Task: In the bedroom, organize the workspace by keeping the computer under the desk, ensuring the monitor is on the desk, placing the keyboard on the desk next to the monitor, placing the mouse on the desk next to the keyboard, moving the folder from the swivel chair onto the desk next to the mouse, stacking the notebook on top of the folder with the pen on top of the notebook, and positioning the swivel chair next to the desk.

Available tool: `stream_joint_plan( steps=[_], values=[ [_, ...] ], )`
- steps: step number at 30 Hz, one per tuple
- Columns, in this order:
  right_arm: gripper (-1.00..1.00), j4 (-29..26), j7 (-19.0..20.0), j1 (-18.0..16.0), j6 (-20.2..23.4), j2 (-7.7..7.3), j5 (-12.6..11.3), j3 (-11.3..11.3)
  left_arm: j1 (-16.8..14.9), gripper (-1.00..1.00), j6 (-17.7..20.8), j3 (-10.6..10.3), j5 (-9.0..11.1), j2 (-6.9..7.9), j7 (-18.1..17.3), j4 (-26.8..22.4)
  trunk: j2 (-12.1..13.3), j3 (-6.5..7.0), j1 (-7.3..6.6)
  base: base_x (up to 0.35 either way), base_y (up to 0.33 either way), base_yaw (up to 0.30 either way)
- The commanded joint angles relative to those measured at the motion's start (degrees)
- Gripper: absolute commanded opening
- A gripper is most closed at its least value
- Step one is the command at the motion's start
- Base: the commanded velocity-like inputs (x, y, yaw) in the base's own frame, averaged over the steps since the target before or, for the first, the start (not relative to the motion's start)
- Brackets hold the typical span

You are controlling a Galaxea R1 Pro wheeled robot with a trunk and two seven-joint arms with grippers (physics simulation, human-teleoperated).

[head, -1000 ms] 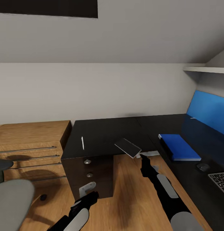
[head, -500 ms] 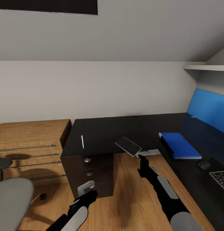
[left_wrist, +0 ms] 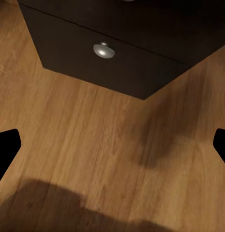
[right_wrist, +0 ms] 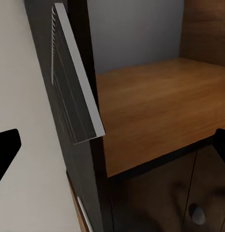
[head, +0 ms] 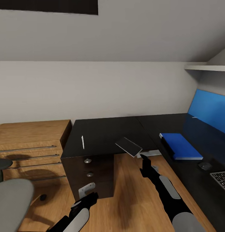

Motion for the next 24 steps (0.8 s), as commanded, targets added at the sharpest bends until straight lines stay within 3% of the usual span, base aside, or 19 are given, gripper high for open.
stream_joint_plan(
  steps=[1,10,24],
  values=[
    [1.00,-0.1,-0.4,0.0,0.2,0.01,-0.5,-0.1,-0.1,1.00,0.2,-0.1,0.1,0.05,0.3,-0.1,0.0,-0.06,0.00,0.029,0.000,0.000],
    [1.00,0.1,-0.4,0.0,-0.1,0.12,-0.4,0.0,-0.1,1.00,0.2,-0.1,0.2,0.10,0.0,0.0,0.0,-0.06,0.00,0.209,0.000,0.000],
    [1.00,0.5,-0.5,0.0,-0.1,0.09,0.2,0.3,-0.1,1.00,0.3,0.0,0.1,0.12,0.0,0.0,-0.4,-0.24,0.22,0.080,0.000,0.000]
  ],
)
